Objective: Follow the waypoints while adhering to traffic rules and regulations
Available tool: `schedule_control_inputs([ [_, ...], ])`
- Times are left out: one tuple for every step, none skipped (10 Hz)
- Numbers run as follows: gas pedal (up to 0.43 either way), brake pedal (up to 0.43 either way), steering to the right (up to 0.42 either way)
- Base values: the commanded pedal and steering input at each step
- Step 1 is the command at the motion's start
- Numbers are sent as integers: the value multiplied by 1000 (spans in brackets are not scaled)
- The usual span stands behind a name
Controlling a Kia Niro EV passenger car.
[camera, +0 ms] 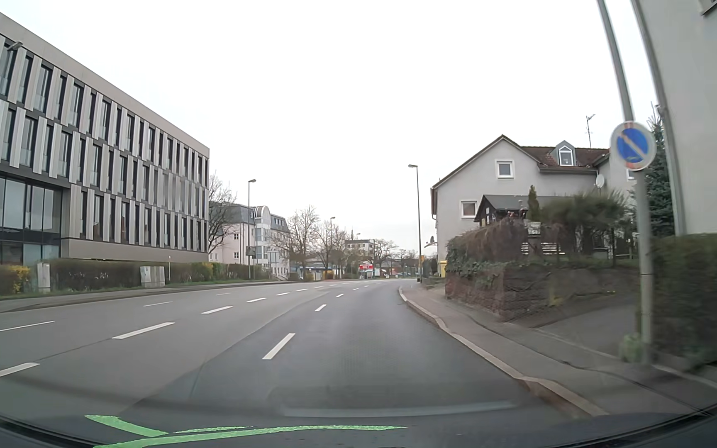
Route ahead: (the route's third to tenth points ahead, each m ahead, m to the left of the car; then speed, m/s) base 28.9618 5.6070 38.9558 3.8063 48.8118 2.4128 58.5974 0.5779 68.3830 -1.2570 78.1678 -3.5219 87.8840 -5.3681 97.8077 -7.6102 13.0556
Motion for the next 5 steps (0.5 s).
schedule_control_inputs([
  [79,0,-1],
  [79,0,-1],
  [79,0,-1],
  [79,0,1],
  [79,0,5],
])
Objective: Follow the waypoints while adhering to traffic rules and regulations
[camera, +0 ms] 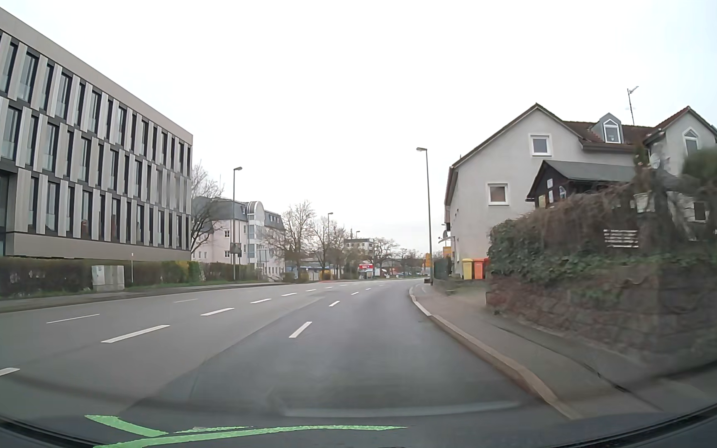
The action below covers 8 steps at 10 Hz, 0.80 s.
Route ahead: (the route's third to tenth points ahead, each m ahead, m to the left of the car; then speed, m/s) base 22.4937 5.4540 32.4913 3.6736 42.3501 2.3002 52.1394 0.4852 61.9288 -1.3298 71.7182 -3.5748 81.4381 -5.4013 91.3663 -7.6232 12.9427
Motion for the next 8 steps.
schedule_control_inputs([
  [79,0,7],
  [79,0,8],
  [79,0,10],
  [79,0,12],
  [79,0,13],
  [67,0,13],
  [67,0,13],
  [59,0,13],
])
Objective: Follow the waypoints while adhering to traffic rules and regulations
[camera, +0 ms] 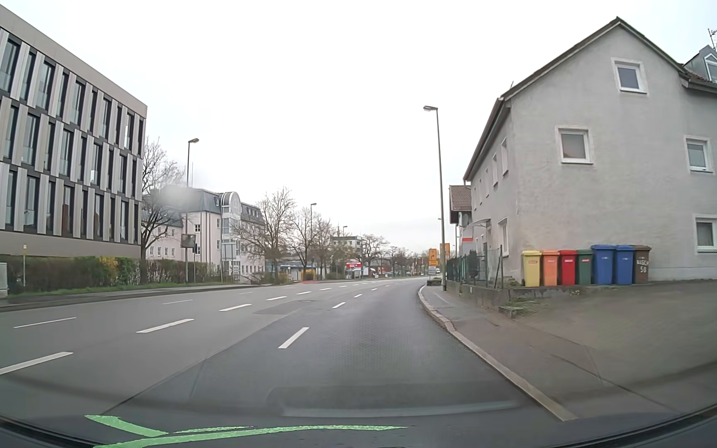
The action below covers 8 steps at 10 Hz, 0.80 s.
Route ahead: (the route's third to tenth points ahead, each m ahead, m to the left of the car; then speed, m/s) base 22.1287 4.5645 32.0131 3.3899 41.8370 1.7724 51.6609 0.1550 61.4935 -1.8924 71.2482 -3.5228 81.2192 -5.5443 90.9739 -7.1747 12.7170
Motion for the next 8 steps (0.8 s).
schedule_control_inputs([
  [47,0,12],
  [39,0,12],
  [0,0,12],
  [0,0,12],
  [0,0,12],
  [0,0,13],
  [0,0,14],
  [0,0,16],
])
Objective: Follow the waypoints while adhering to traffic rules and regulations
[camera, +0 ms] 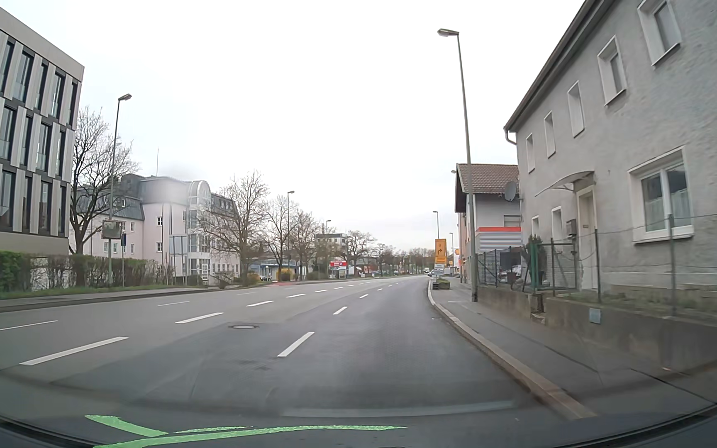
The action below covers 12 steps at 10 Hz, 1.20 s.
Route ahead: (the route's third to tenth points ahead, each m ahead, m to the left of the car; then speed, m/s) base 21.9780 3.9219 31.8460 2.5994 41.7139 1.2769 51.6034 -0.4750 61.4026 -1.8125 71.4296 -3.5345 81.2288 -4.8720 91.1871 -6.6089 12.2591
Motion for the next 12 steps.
schedule_control_inputs([
  [0,0,18],
  [0,0,19],
  [0,0,20],
  [0,0,22],
  [0,0,23],
  [0,0,23],
  [0,0,23],
  [0,0,23],
  [0,0,24],
  [0,0,24],
  [28,0,24],
  [28,0,23],
])
